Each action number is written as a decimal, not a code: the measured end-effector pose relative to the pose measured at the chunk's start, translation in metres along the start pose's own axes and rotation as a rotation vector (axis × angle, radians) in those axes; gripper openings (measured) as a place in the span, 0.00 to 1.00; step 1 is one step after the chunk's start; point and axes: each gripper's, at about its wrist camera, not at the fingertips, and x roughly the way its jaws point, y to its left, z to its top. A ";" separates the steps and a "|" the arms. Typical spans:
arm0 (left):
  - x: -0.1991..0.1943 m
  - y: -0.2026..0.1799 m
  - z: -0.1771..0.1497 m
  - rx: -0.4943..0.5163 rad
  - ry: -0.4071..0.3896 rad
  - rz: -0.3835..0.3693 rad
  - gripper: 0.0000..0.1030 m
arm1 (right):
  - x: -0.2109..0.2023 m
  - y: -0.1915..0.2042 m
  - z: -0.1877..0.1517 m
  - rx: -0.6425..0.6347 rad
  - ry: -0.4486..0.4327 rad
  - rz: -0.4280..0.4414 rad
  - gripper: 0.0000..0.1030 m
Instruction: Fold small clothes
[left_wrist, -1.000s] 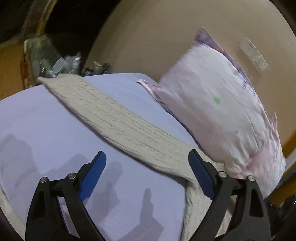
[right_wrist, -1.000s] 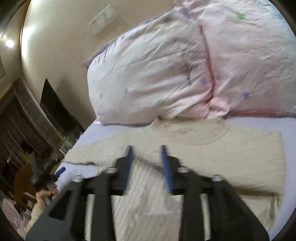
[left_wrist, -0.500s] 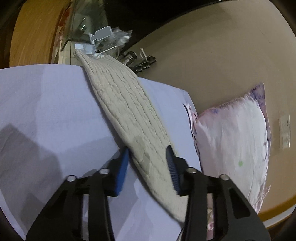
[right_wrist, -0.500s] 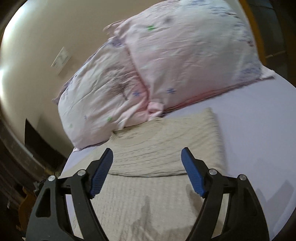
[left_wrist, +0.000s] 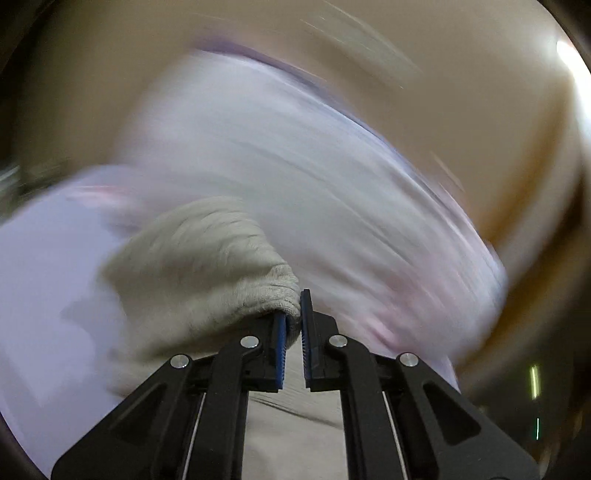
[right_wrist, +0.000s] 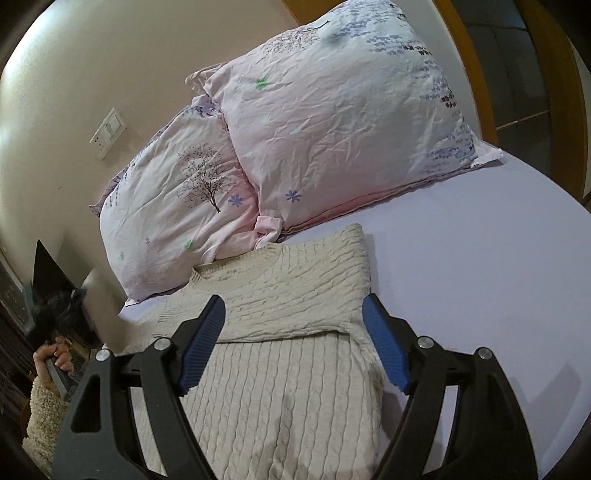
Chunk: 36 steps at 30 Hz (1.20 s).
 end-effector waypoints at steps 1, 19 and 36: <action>0.022 -0.033 -0.013 0.075 0.077 -0.054 0.07 | 0.000 0.000 -0.002 -0.001 0.006 0.001 0.74; -0.153 0.042 -0.144 0.100 0.313 -0.082 0.70 | -0.082 -0.069 -0.120 0.147 0.354 0.342 0.84; -0.107 0.077 -0.238 -0.183 0.468 -0.152 0.52 | -0.027 -0.080 -0.192 0.394 0.539 0.529 0.64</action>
